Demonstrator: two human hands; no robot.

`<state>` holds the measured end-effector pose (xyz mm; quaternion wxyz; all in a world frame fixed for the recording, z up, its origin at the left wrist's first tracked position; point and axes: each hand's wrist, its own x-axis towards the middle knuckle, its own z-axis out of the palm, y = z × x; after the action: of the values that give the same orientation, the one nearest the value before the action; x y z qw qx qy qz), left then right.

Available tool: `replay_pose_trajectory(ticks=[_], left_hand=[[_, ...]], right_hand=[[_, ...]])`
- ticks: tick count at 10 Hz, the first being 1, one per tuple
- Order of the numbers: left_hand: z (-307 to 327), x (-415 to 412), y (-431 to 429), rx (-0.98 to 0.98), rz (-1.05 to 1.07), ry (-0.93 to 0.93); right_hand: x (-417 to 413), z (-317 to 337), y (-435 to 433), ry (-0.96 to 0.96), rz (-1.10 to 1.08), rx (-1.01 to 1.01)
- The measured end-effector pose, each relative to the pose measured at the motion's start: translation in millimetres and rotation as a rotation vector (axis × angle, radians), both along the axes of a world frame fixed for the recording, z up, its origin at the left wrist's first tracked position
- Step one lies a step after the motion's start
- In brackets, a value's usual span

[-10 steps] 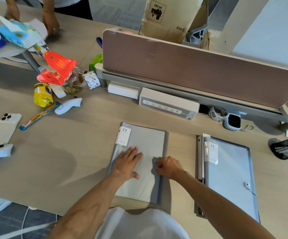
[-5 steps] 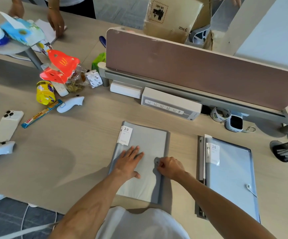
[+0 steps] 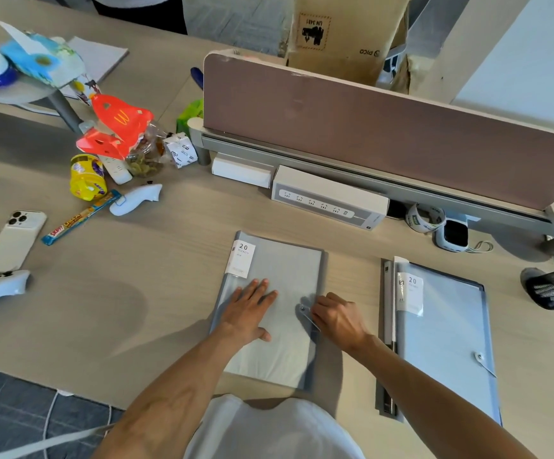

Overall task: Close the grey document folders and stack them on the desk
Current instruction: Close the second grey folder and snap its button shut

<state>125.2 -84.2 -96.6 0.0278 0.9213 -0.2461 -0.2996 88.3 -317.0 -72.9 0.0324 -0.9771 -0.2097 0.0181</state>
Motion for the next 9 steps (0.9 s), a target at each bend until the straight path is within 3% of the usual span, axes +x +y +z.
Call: replay_pose_trajectory(ticks=[3, 7, 9], left_hand=[[1.1, -0.1, -0.1, 0.001, 0.004, 0.001], [2.2, -0.1, -0.2, -0.009, 0.008, 0.002], [1.9, 0.3, -1.3, 0.005, 0.007, -0.002]], right_hand=[[-4.1, -8.6, -5.2, 0.0, 0.165, -0.113], [-10.1, -17.2, -1.2, 0.078, -0.07, 0.069], [-10.3, -16.3, 11.0, 0.038, -0.031, 0.087]])
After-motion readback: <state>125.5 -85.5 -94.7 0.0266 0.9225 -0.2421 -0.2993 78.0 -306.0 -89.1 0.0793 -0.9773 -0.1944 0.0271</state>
